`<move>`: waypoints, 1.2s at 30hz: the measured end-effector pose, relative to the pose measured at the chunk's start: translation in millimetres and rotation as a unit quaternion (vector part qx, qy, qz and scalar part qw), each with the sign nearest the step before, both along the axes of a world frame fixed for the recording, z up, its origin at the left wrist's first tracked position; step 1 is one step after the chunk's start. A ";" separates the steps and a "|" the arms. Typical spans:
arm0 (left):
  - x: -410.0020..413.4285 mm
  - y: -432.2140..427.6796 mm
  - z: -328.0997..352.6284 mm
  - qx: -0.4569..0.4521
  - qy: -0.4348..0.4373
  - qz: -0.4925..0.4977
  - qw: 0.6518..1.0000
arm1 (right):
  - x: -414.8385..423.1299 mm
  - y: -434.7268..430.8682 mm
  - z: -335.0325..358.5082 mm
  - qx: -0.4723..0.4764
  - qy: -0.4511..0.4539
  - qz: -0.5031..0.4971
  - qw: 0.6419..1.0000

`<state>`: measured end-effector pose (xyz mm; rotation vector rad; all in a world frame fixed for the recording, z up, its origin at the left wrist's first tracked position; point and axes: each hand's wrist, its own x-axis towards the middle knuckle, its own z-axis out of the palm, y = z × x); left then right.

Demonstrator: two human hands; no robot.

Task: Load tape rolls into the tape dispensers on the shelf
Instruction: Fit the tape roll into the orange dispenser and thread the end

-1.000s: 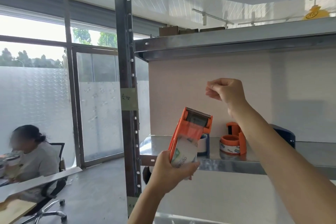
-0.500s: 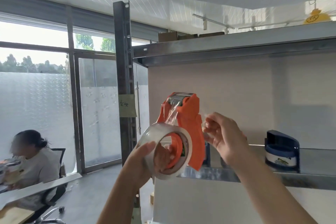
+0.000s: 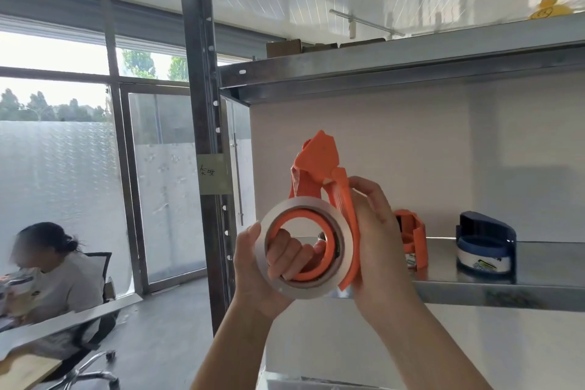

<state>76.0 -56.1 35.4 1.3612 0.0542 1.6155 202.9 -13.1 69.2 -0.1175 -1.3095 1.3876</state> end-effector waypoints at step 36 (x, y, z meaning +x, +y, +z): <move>-6.6 -36.9 14.2 -0.197 0.102 0.436 0.872 | 9.8 44.4 -35.7 0.170 -0.130 0.044 0.976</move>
